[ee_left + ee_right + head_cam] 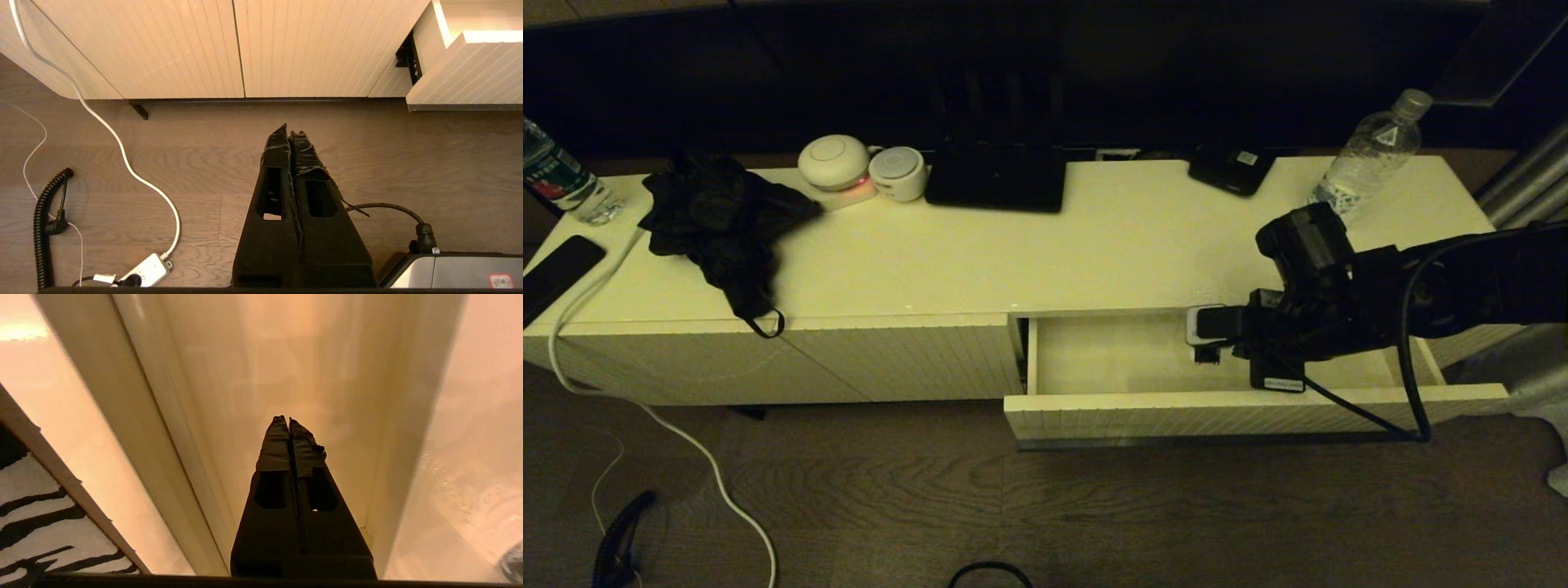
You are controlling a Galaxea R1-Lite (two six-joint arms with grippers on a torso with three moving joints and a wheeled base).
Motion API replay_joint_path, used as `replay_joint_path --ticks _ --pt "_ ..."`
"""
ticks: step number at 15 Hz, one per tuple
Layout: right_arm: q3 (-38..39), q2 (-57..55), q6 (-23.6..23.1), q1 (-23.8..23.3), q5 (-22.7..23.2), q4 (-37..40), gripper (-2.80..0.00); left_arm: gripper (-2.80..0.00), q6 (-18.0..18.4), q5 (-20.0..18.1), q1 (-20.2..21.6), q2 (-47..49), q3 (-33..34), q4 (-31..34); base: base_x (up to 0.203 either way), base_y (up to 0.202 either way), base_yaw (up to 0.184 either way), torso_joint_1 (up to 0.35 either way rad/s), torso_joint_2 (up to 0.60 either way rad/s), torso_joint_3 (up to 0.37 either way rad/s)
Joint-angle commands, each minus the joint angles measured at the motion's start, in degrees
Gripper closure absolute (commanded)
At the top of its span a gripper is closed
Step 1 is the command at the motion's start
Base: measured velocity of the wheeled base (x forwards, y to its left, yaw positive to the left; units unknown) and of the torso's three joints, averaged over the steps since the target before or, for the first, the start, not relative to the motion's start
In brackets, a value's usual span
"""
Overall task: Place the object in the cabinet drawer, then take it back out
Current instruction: Open the drawer
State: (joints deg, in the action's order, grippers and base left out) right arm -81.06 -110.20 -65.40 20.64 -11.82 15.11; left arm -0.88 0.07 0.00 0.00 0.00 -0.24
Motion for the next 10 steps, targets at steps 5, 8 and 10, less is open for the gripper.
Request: replay_joint_path --ticks 5,8,10 --pt "1.72 0.64 -0.51 -0.20 -0.22 2.99 0.00 0.00 0.00 0.01 0.00 -0.09 0.01 -0.02 0.000 0.000 0.000 0.000 0.00 0.000" --pt "1.65 1.88 -0.85 -0.21 -0.14 8.94 0.00 0.00 0.00 0.01 0.00 -0.09 0.05 -0.02 0.000 0.000 0.000 0.000 0.00 0.000" --pt "2.03 2.10 -0.81 -0.16 0.05 10.96 0.00 0.00 0.00 0.01 0.00 -0.09 0.00 -0.02 0.000 0.000 0.000 0.000 0.00 0.000"
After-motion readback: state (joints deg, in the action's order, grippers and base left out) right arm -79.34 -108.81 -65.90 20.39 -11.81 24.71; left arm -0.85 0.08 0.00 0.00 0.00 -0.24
